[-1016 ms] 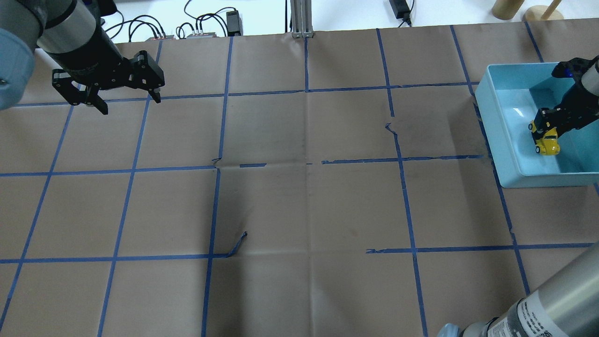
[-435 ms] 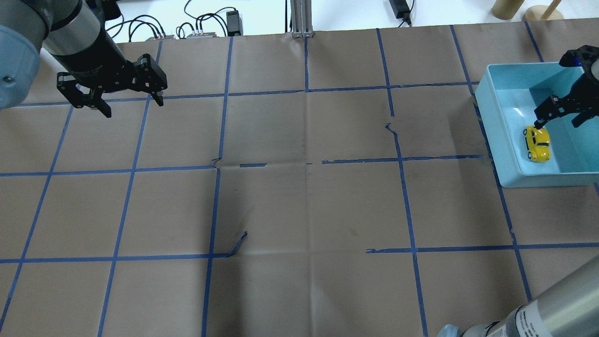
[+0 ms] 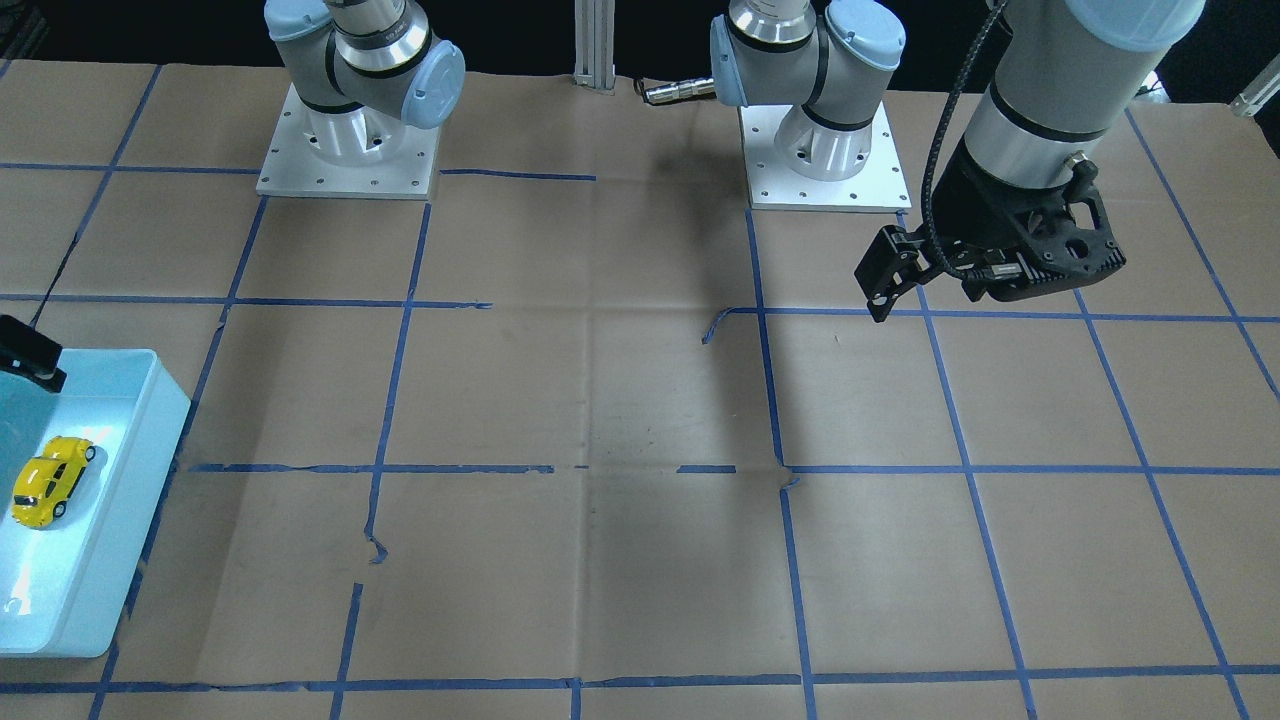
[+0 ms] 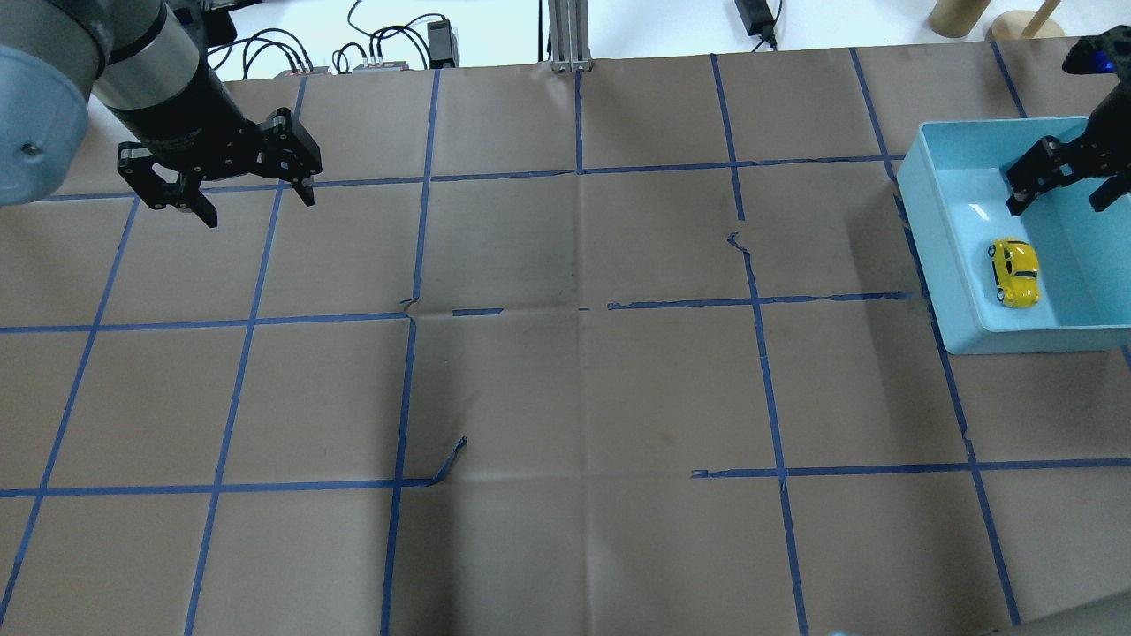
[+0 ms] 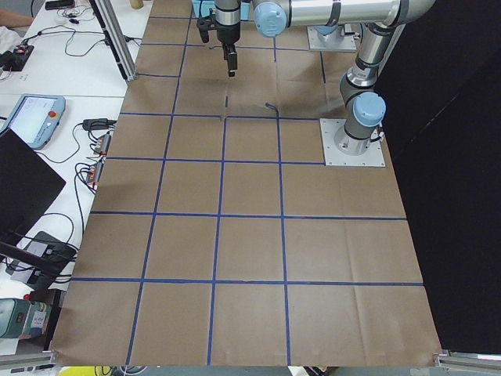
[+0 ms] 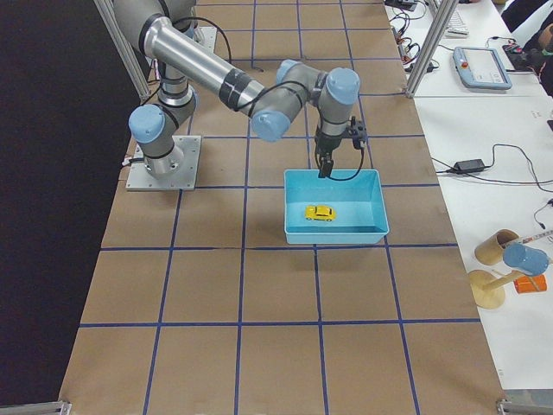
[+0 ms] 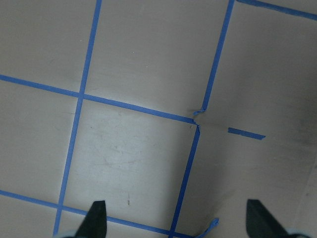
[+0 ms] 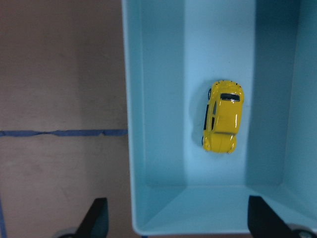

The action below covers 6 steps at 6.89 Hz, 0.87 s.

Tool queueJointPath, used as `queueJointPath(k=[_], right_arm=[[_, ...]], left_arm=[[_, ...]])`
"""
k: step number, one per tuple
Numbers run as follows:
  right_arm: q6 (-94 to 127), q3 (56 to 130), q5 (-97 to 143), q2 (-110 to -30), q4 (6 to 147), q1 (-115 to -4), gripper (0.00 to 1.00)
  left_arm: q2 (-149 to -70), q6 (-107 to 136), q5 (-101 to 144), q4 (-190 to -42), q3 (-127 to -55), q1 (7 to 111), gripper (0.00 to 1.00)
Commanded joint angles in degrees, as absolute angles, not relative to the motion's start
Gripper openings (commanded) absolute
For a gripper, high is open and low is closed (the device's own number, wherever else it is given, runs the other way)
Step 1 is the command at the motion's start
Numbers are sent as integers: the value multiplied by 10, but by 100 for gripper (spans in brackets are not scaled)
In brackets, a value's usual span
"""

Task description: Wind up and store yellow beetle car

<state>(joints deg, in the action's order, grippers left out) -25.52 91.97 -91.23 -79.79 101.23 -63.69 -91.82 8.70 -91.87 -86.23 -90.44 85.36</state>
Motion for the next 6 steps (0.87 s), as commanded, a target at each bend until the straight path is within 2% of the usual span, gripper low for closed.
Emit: queueJointPath(k=[1,4,6], right_arm=[[-127,918,-912,-883,959,-727,100],[-11,890,-916,-883,942,-871,99],[59,890,-881,-883,939,-925,100]], left_arm=[[-918,95,-914,-867,-898,881,99],[-922,108,-918,-867,-894,911,99],[-923,99,-918,-894,-890,911,99]])
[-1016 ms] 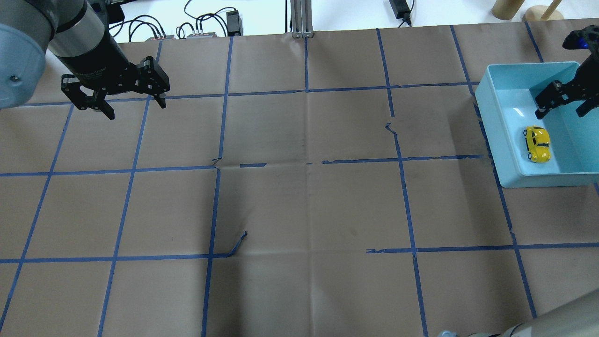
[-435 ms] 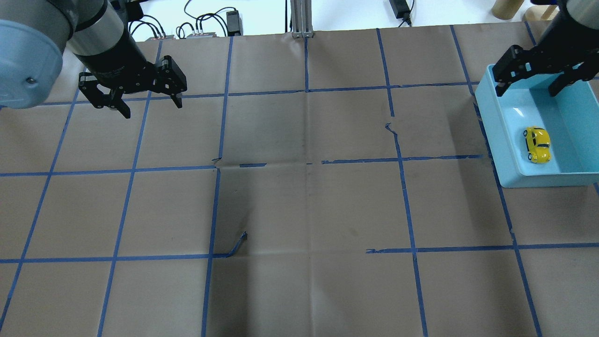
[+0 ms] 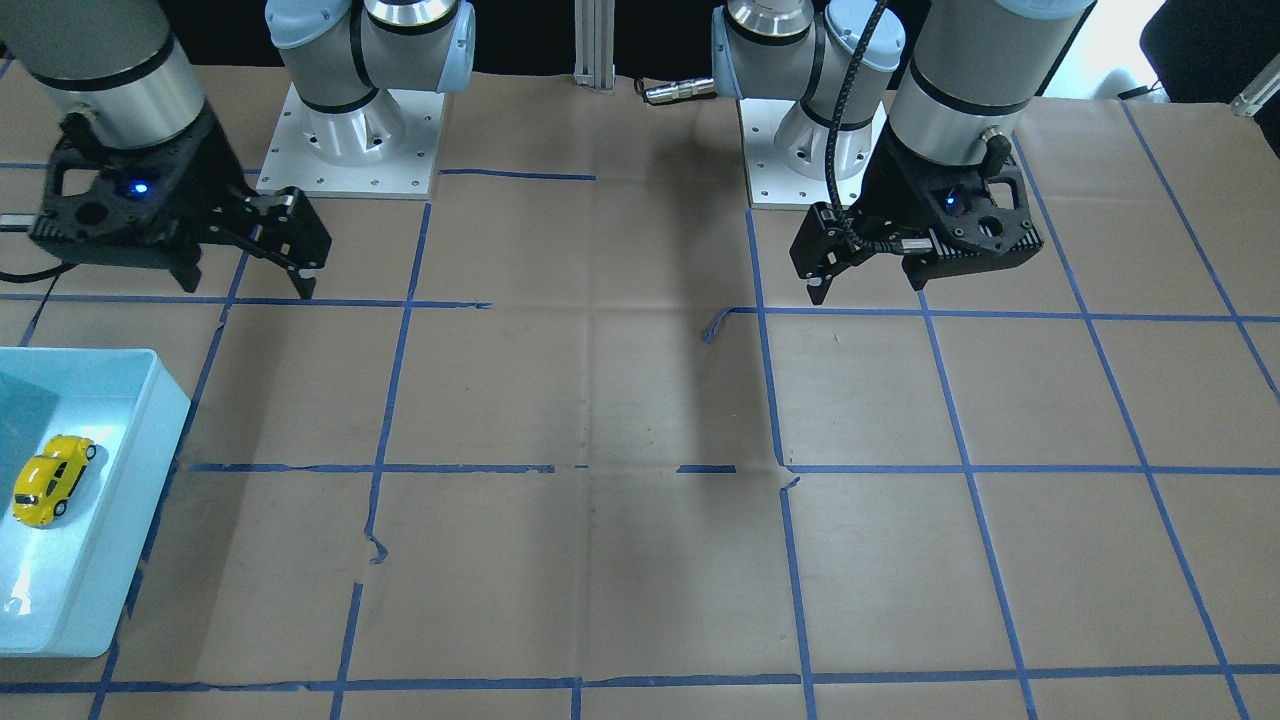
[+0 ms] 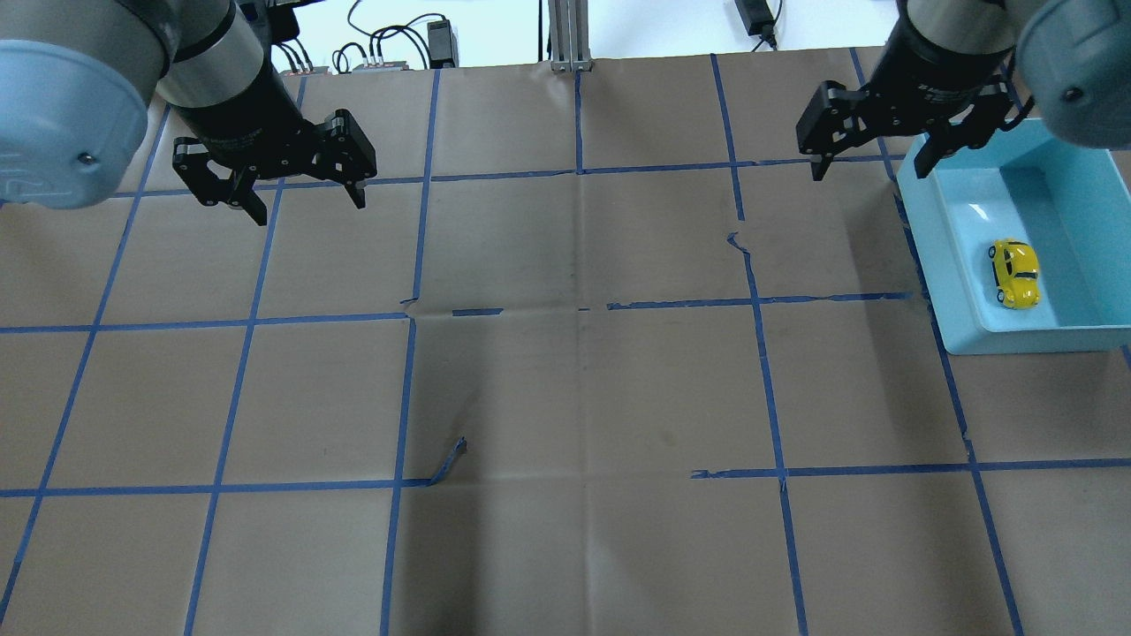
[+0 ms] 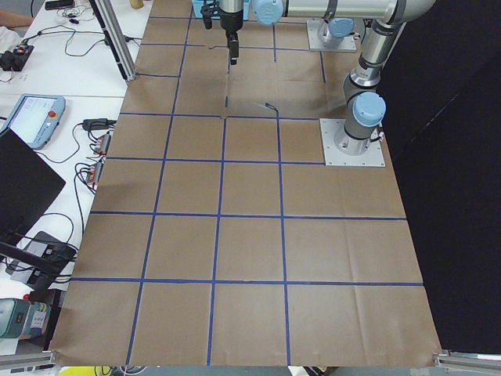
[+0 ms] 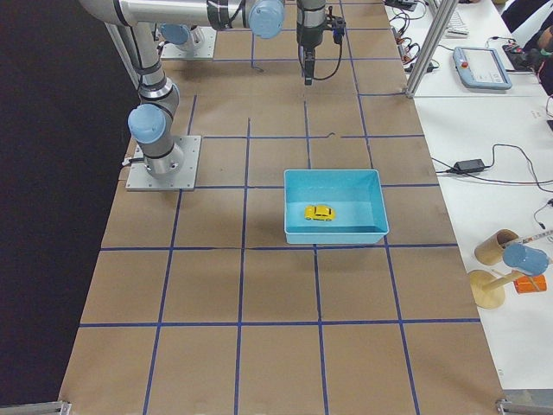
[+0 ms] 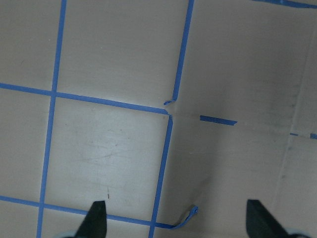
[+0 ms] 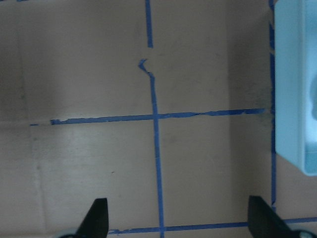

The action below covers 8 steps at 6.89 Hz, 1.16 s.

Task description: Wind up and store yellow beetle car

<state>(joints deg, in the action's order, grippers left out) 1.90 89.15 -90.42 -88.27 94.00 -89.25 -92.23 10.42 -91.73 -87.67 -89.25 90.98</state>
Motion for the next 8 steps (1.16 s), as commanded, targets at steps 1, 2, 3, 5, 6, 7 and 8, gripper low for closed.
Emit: queueJointPath(k=[1,2,3,5,6,7,8], right_arm=[[70,889,-882,-887,934,-931,100],[70,882,-882,-888,928,-931,100],[69,863,-885,-881,915,-931,100],[63,854,-885,-879,889,-931,100],[64,857,-884,-881,888,-931,100],[64,857,-885,-879,883,-931,100],[63,855,-885,-877,885,-931,100]], left_arm=[[-923,87,-915,-896,-889,912,99],[-923,64,-914,-896,-889,914,99],[-923,54,-914,-896,-889,914,99],[-923,41,-912,-896,-889,914,99],[-922,41,-914,-896,-890,914,99],[-918,40,-915,-896,-892,914,99],[-918,40,-915,-896,-892,914,99]])
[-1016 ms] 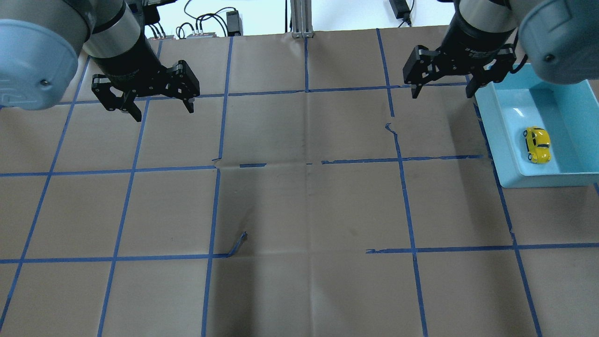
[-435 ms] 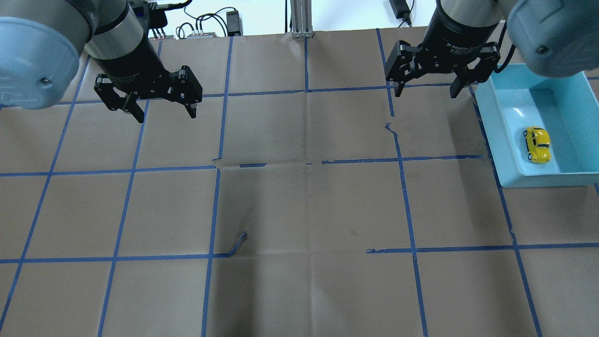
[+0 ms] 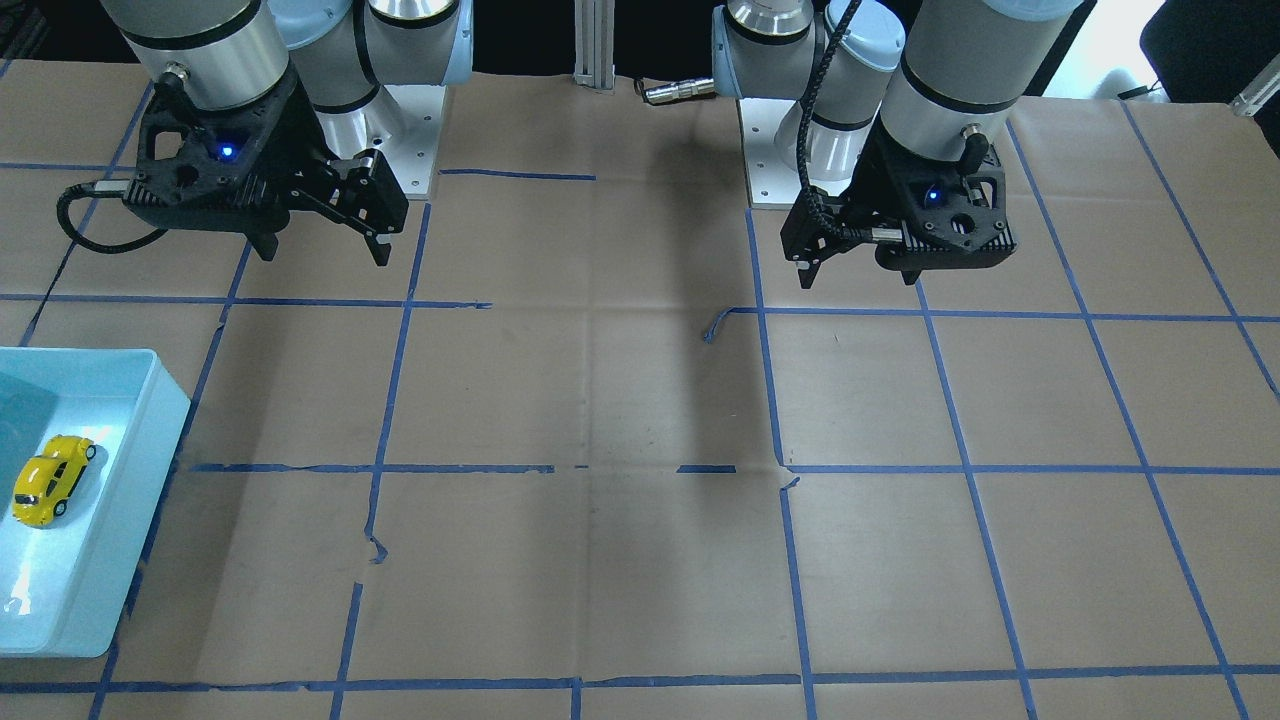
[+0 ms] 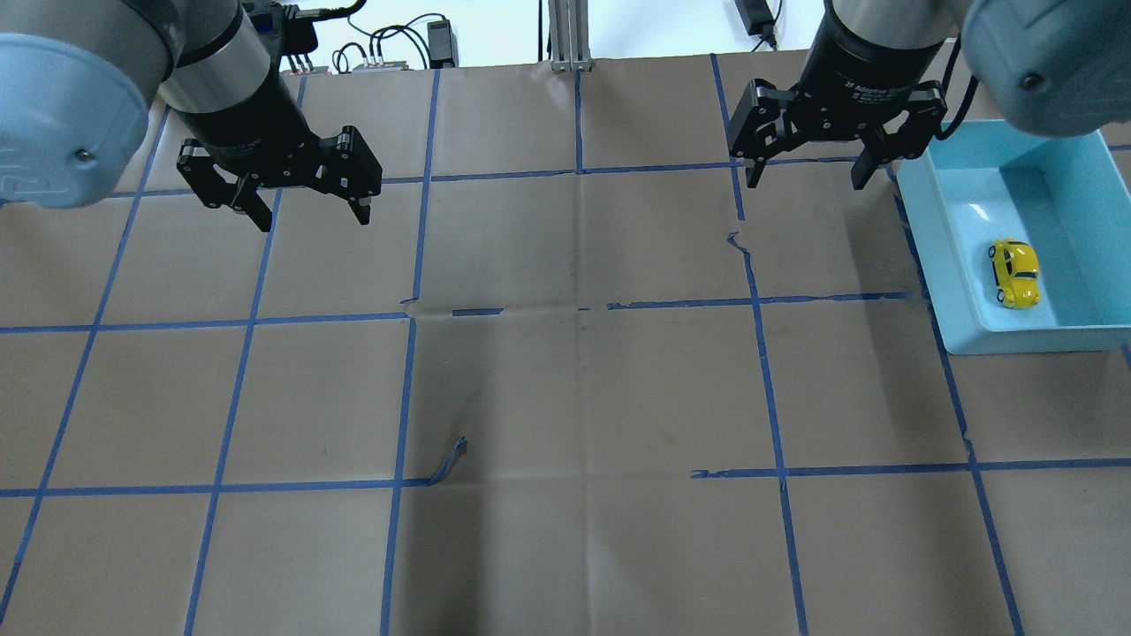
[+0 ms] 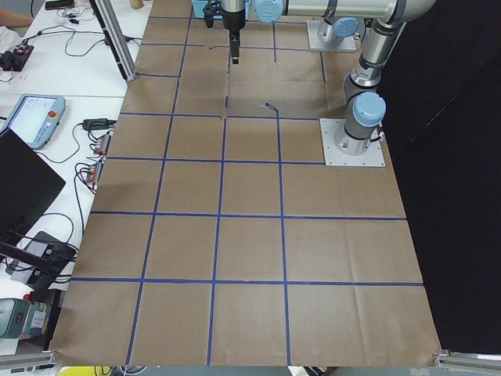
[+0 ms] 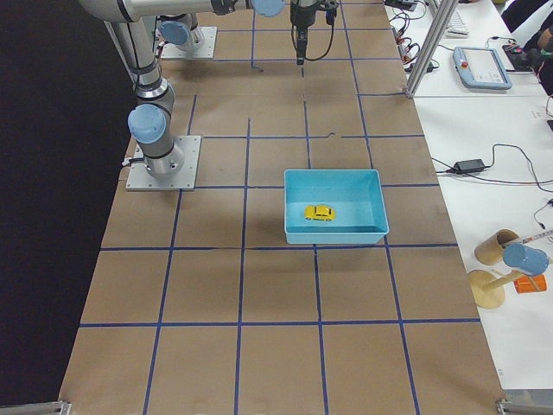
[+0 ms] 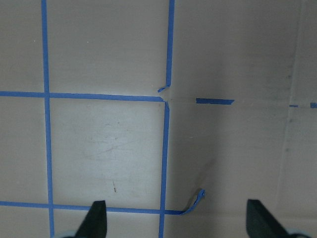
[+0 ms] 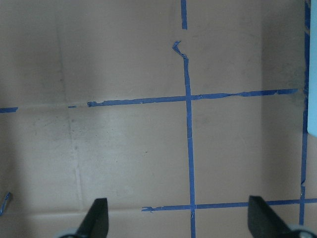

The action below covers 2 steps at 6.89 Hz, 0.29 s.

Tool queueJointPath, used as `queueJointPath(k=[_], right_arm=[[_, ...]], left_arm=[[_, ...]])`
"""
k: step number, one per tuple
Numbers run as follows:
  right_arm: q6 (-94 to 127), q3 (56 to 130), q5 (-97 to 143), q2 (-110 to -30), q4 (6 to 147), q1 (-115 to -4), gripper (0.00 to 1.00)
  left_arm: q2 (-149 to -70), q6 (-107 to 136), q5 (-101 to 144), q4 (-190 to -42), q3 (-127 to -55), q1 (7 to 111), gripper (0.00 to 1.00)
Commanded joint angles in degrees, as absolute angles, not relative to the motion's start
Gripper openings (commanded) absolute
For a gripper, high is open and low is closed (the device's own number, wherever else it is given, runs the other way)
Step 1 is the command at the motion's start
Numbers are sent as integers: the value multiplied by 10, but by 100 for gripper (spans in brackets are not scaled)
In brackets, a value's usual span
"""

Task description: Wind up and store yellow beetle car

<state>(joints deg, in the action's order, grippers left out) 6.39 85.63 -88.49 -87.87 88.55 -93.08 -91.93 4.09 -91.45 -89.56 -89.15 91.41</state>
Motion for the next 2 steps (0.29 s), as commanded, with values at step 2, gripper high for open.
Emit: queueJointPath(k=[2], right_arm=[[62,858,-885,-878,883,-931,100]], left_arm=[[-920,41,-918,-895,-890,913,99]])
